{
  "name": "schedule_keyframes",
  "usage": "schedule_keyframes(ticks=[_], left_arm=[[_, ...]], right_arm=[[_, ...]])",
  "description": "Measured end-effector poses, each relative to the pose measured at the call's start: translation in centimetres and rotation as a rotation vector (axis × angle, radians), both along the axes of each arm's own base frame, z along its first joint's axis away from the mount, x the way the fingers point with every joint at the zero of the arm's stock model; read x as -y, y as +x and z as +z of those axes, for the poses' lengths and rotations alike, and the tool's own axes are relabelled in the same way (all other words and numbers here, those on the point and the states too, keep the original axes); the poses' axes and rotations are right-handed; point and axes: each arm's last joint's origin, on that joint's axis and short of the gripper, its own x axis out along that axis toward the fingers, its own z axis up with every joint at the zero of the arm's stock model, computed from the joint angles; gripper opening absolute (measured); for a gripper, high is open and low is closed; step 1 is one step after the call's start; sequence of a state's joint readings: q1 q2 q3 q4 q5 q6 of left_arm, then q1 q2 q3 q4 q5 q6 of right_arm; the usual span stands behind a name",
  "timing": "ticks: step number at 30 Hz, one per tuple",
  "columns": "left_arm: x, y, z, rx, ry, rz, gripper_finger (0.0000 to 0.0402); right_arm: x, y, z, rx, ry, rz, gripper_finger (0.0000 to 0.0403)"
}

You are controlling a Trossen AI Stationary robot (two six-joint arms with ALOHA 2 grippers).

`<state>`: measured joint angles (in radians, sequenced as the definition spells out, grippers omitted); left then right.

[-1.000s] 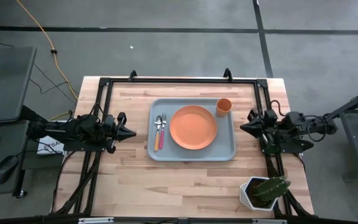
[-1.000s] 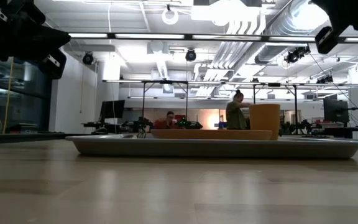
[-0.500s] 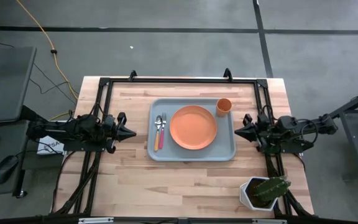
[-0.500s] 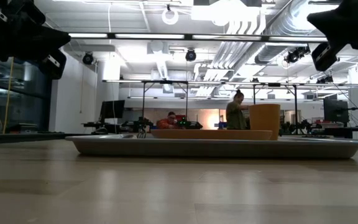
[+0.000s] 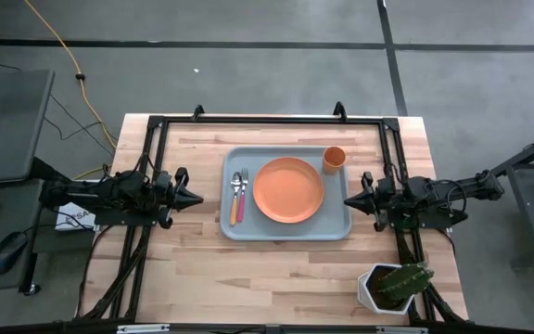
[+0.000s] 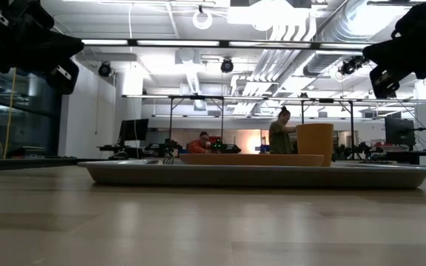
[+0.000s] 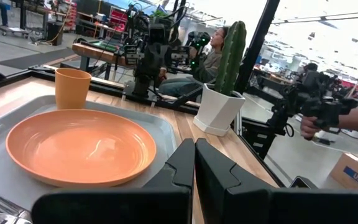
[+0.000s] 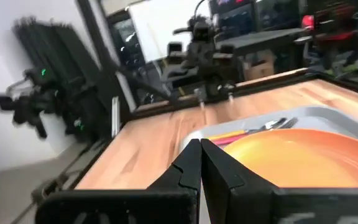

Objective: Pick and place plate/cup/fork/spoon on tray
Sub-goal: Return to Home Position

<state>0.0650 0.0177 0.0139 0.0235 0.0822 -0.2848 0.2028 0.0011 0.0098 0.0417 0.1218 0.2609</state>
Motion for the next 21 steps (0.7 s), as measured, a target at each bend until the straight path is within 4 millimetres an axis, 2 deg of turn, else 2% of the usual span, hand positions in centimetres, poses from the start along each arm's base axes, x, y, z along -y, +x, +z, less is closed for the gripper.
schedule_keyframes(ticks=[9, 21], left_arm=[[0.0, 0.0, 0.0, 0.0, 0.0, 0.0, 0.0], [0.0, 0.0, 0.0, 0.0, 0.0, 0.0, 0.0]], right_arm=[[-0.28, 0.04, -0.3, -0.025, -0.07, 0.091, 0.0], [-0.34, 0.04, -0.36, -0.043, 0.022, 0.113, 0.0]])
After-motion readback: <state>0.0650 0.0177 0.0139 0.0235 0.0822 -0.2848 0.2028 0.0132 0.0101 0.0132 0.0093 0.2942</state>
